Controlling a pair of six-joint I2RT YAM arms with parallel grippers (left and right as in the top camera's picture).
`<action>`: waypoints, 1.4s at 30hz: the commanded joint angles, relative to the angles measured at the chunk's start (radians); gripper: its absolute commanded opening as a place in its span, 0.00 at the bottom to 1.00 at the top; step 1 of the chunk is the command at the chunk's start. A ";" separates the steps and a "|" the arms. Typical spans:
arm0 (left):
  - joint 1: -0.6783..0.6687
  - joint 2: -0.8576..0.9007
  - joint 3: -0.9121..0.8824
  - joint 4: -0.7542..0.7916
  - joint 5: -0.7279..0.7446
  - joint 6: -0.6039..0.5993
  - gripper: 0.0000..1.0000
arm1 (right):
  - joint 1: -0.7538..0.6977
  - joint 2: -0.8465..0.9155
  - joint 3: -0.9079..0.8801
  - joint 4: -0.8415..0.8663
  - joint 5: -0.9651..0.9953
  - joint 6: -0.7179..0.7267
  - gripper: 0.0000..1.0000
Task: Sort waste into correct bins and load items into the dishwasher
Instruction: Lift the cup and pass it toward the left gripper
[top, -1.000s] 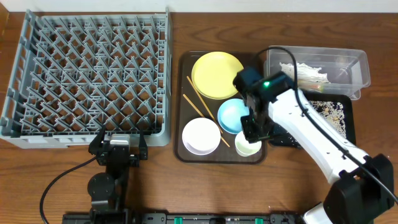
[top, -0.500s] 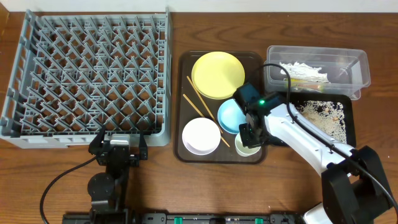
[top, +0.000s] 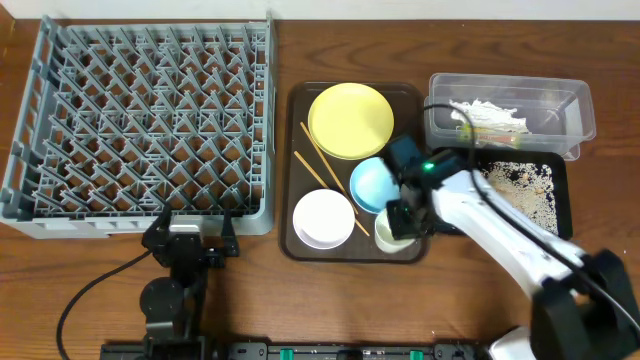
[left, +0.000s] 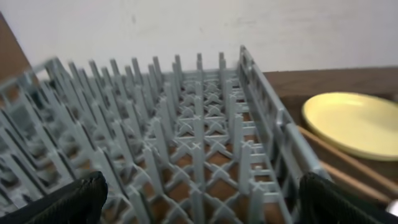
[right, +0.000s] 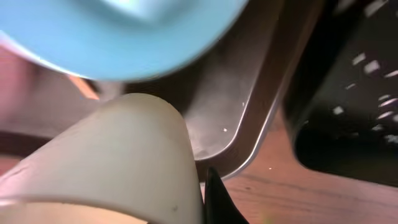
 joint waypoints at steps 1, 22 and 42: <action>-0.003 0.009 0.098 -0.016 0.080 -0.218 0.99 | -0.054 -0.150 0.134 0.008 -0.021 -0.011 0.01; -0.003 0.995 0.486 0.551 0.661 -1.160 0.99 | -0.209 -0.183 0.298 0.312 -0.296 -0.031 0.01; -0.002 1.231 0.486 0.671 1.079 -1.734 0.96 | -0.240 0.150 0.297 0.700 -1.101 -0.080 0.01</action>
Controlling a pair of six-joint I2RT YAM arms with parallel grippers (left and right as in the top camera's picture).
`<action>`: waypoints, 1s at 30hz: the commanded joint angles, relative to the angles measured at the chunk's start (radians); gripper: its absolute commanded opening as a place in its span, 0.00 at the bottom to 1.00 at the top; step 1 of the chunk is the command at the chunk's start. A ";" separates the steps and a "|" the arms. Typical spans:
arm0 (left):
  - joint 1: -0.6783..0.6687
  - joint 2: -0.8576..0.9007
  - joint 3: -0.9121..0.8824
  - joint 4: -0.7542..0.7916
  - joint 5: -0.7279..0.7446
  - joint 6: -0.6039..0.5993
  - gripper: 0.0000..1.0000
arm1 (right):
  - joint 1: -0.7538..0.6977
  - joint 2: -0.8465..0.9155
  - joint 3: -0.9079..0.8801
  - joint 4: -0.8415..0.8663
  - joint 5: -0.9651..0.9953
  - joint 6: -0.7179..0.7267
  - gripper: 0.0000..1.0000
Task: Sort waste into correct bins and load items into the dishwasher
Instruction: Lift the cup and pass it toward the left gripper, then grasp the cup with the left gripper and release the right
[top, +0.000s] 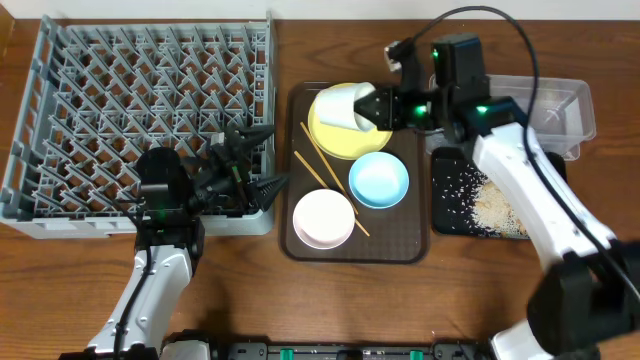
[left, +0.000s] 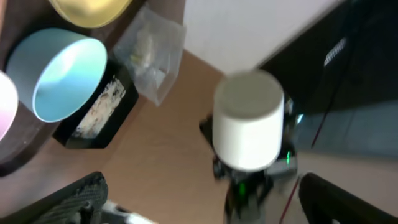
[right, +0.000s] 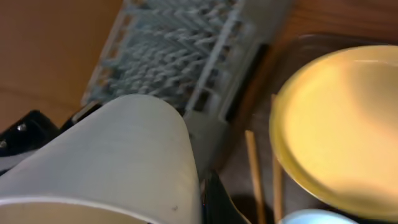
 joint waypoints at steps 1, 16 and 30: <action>0.000 0.004 0.010 0.031 0.104 0.162 0.96 | -0.010 0.047 0.002 0.060 -0.324 -0.034 0.01; 0.000 0.005 0.010 0.051 0.274 0.242 0.98 | 0.101 0.164 0.000 0.099 -0.450 -0.046 0.01; 0.000 0.005 0.010 0.052 0.285 0.245 0.98 | 0.160 0.197 0.000 -0.002 -0.550 -0.185 0.01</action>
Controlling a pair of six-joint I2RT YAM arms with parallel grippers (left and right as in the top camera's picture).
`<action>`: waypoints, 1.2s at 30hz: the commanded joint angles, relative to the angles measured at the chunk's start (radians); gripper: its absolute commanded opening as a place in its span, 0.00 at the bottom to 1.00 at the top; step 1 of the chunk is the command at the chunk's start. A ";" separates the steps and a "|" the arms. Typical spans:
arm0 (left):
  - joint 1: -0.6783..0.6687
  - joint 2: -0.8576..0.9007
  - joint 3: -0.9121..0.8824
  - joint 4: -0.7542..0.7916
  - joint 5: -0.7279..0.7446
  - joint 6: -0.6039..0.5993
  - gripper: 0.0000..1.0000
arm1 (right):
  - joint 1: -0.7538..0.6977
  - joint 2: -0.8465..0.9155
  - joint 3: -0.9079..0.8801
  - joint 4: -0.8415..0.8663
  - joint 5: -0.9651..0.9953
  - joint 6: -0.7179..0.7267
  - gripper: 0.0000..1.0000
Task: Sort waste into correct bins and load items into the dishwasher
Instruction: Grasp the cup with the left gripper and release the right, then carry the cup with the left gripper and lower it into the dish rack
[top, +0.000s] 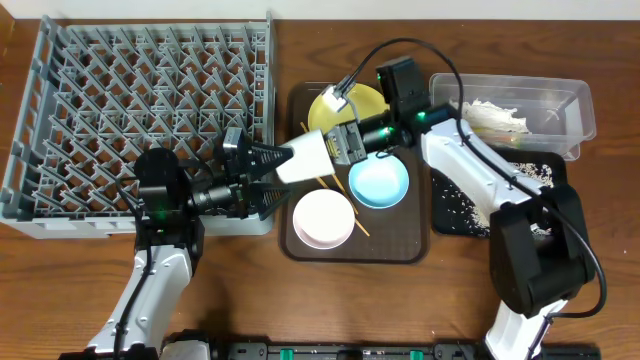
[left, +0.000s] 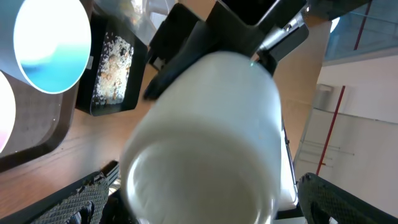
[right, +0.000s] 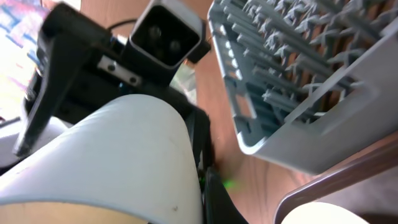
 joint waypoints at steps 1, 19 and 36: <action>0.000 0.005 0.010 0.008 0.023 -0.001 0.98 | 0.033 0.006 0.000 -0.008 -0.048 -0.076 0.01; 0.000 0.005 0.010 0.008 0.038 0.010 0.87 | 0.074 0.006 0.000 -0.008 -0.026 -0.098 0.01; 0.000 0.005 0.010 0.008 0.046 0.014 0.61 | 0.090 0.006 0.000 -0.008 -0.001 -0.097 0.01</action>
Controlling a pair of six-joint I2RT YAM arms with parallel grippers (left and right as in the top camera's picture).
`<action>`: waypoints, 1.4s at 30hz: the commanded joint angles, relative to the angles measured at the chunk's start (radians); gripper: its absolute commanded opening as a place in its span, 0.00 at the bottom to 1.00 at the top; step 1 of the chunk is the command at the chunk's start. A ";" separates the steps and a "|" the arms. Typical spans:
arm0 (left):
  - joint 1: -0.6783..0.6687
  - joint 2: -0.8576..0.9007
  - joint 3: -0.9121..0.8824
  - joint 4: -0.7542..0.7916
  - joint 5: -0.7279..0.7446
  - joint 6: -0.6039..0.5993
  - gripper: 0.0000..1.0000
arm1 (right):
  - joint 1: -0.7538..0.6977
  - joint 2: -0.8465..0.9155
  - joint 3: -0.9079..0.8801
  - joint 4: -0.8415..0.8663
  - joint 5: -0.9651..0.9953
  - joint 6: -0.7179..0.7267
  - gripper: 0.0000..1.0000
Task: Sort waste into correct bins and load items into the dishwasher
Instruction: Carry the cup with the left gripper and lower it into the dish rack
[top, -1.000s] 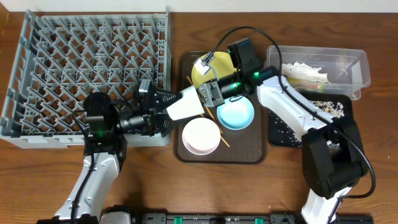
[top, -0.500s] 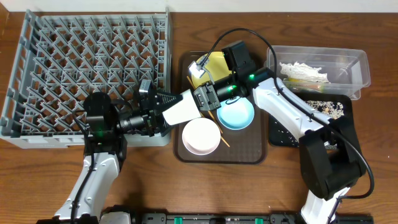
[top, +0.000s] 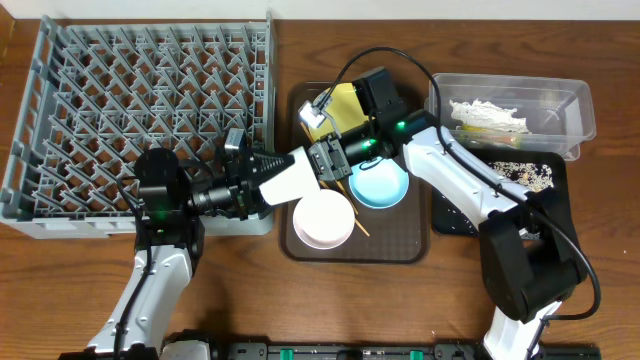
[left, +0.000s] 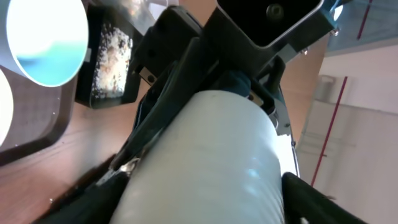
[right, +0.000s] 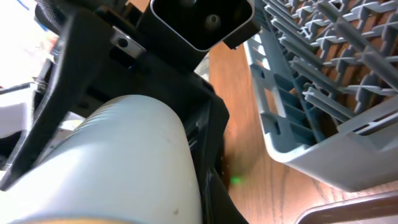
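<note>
A white cup (top: 285, 178) hangs on its side over the gap between the grey dish rack (top: 140, 100) and the brown tray (top: 290, 240). My right gripper (top: 322, 160) is shut on its right end. From the left, my left gripper (top: 262, 180) has a finger against each side of the cup. The cup (left: 205, 162) fills the left wrist view between the black fingers (left: 112, 196). The right wrist view shows the cup (right: 112, 168) with the left arm's camera housing (right: 202, 22) right behind it.
On the tray lie a yellow plate (top: 345, 105), half under the right arm, a blue bowl (top: 380, 185), a white bowl (top: 322, 218) and chopsticks (top: 358, 228). At the right stand a clear bin (top: 510, 110) with paper waste and a black tray (top: 540, 180) of rice.
The right gripper has brought the cup further left, deeper between the left gripper's fingers. Those fingers stood wide apart and now lie against the cup's sides.
First the right gripper gripped the cup on the tray's near right corner while the left arm rested low by the rack. Then the cup was up over the yellow plate and the left arm raised. Then cup and left gripper met; now both grippers hold the cup.
</note>
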 joint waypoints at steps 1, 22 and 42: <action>0.000 0.005 0.010 0.005 0.011 -0.002 0.58 | 0.009 0.006 0.000 -0.001 0.021 -0.019 0.01; 0.026 0.005 0.010 0.106 -0.003 0.019 0.45 | -0.206 0.003 0.000 0.014 0.069 0.048 0.86; 0.253 0.005 0.143 -0.089 -0.238 0.282 0.45 | -0.324 -0.463 0.000 -0.257 0.729 -0.085 0.99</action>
